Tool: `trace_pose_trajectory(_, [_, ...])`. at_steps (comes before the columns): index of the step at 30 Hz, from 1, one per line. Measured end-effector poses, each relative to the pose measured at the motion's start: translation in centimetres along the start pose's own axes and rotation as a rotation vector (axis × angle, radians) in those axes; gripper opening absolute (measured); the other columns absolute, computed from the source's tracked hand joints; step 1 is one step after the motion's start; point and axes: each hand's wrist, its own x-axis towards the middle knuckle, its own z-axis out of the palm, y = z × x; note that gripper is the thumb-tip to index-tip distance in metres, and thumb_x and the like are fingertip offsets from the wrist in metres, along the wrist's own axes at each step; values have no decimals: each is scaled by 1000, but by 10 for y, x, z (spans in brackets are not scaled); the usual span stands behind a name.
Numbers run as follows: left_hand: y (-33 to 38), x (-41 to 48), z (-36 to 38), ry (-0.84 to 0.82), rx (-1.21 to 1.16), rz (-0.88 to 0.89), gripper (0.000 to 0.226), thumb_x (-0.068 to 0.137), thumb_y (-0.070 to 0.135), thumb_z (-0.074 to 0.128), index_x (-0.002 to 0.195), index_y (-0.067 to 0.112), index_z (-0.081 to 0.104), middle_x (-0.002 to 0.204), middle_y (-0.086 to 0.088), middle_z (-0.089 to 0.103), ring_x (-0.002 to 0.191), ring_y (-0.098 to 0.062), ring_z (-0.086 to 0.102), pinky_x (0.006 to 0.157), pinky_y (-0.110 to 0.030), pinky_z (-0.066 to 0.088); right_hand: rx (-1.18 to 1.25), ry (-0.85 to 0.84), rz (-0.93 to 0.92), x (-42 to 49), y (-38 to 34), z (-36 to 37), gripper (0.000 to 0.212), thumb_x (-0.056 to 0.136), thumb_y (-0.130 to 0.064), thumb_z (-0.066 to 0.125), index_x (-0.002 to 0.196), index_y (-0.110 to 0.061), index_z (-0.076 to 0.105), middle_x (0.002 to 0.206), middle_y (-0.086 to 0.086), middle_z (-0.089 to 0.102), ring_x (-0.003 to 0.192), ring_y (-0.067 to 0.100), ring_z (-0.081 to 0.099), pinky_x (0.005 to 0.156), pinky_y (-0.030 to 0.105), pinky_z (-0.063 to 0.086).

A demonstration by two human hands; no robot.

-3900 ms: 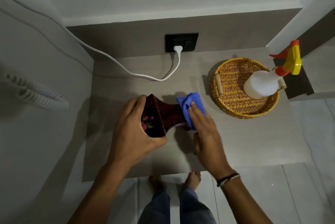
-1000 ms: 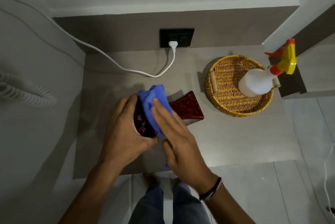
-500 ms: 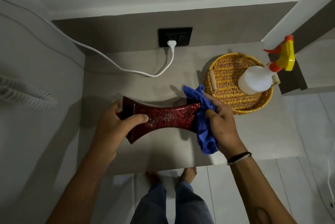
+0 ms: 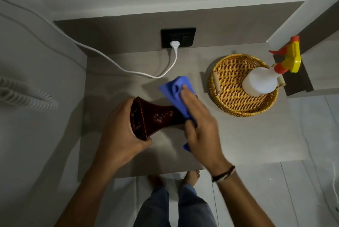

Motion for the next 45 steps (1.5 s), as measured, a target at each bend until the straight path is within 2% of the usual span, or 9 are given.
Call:
trace_pose_trajectory(5, [41,-10,87,-1,248,-303,68,105,11,61,166,4,32,169,-31,32,157,-48,33,128,-53,33,-159,-153,-362,-32,-33,46,72,94,17,56,161,0,35,173,16,30,163,35,23,130,49,31])
trace_pose_trajectory(11, [8,-13,6,51,116,-44,90,48,46,75,134,28,55,124,16,52,113,-13,61,92,-41,57,-398,-177,-147,-18,49,8,87,78,20,76,156,-4,48,169,7,29,154,46,36,107,54,57])
trace_pose_trajectory(14, [21,-10,21,22,70,-25,96,47,44,75,140,28,55,124,15,50,114,-18,62,90,-36,56,-458,-208,-60,-14,56,-3,91,79,22,74,160,-8,44,172,4,25,158,44,30,101,50,60])
trace_pose_trajectory(19, [28,-3,22,65,95,37,89,49,39,75,135,21,59,125,8,55,114,-20,62,89,-24,49,-121,-87,-23,-30,1,22,71,90,12,50,159,-2,42,171,12,33,163,32,23,130,45,34])
trace_pose_trajectory(23, [38,-2,22,73,157,82,76,56,41,79,126,21,60,119,4,62,108,-22,64,87,-37,52,128,-83,-100,-35,-36,42,78,91,8,44,166,-9,29,177,6,23,164,26,22,133,36,24])
trace_pose_trajectory(29, [31,-7,17,99,190,25,97,45,45,74,137,26,52,125,15,48,115,-23,61,86,-33,49,-334,-184,50,-25,60,1,84,86,22,65,161,-7,38,172,9,25,159,44,28,119,56,47])
trace_pose_trajectory(35, [30,-5,19,94,192,21,91,46,38,77,133,18,58,124,1,57,112,-29,63,87,-42,55,-160,-163,-80,-27,16,17,72,88,13,48,159,1,39,171,16,31,162,42,23,127,59,33])
trace_pose_trajectory(40, [32,-1,22,70,190,62,67,61,27,83,123,13,62,118,0,65,111,-21,63,94,-10,38,136,-122,-194,-21,-36,41,73,91,19,47,161,3,34,174,17,27,165,35,18,133,47,24])
trace_pose_trajectory(45, [38,-4,17,92,224,38,85,47,34,81,127,16,59,118,3,57,105,-28,62,84,-34,49,-303,-197,-168,-17,26,15,89,80,27,67,159,0,38,172,12,22,159,44,29,114,49,53])
